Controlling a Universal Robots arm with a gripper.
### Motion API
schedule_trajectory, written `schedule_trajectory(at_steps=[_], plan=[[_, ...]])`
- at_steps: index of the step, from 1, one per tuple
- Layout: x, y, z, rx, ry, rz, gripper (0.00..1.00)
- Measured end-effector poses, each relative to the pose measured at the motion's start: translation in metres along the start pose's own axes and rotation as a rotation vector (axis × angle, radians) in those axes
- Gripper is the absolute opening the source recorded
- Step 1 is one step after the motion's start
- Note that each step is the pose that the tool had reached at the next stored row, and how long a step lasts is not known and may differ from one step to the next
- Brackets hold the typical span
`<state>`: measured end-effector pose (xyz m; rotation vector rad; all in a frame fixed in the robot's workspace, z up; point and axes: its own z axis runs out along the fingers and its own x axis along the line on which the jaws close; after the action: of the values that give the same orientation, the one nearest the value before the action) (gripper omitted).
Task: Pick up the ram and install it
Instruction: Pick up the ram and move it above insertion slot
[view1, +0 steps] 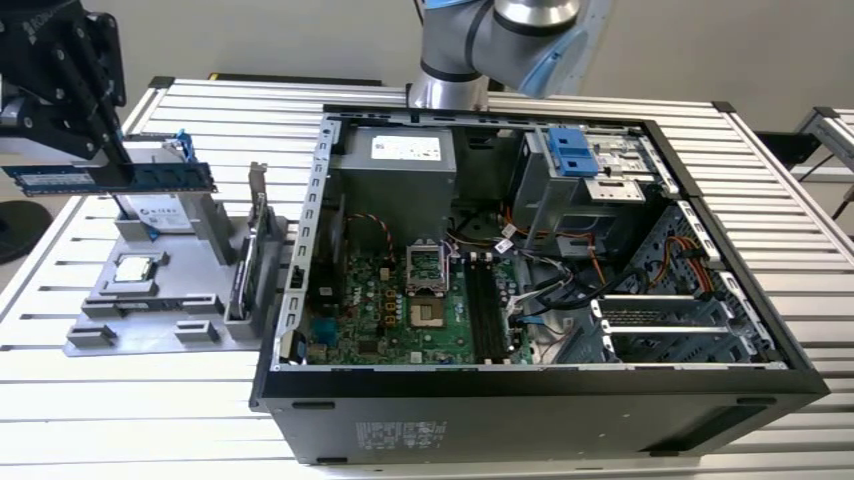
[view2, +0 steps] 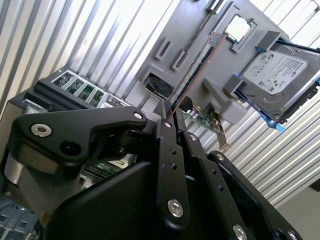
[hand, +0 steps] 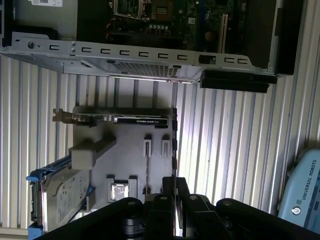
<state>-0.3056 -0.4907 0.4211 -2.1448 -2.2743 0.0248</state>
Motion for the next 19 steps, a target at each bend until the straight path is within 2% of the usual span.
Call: schedule_trajectory(at_steps=[19], plan=[[-0.0007, 0.0126, -0.0003, 0.0011, 0.0001, 0.000, 0.00]])
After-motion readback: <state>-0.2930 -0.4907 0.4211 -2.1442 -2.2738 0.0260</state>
